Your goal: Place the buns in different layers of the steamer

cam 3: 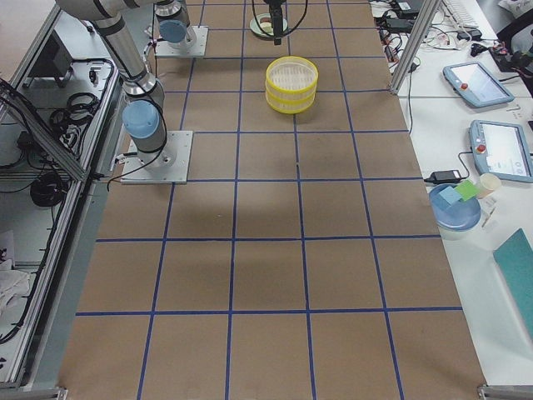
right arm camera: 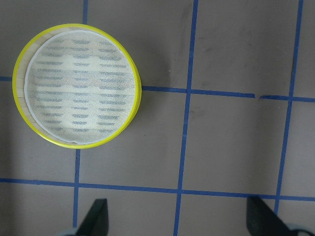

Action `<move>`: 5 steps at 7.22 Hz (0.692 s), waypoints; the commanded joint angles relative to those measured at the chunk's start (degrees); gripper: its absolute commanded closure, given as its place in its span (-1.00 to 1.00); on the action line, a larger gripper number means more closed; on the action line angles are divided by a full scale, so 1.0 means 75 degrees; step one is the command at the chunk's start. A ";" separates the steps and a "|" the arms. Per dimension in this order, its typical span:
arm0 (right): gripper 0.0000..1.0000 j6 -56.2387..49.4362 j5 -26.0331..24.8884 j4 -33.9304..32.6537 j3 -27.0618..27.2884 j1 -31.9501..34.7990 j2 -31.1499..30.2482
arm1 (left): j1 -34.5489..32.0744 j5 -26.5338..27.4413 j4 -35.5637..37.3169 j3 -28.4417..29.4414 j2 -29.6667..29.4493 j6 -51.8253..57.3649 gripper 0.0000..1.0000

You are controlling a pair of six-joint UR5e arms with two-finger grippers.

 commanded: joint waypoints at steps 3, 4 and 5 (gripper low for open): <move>-1.00 0.0017 0.0060 -0.0108 0.0017 -0.0010 0.0011 | 0.0007 0.0043 -0.0006 -0.0003 0.0001 0.0060 -1.00; -0.99 0.0052 0.0119 -0.0550 0.0017 -0.0010 0.0069 | 0.0007 0.0044 0.0006 -0.0003 0.0001 0.0072 -1.00; -0.99 0.0099 0.0096 -0.0810 0.0052 0.0013 0.0081 | 0.0007 0.0055 -0.0006 -0.0003 0.0001 0.0072 -1.00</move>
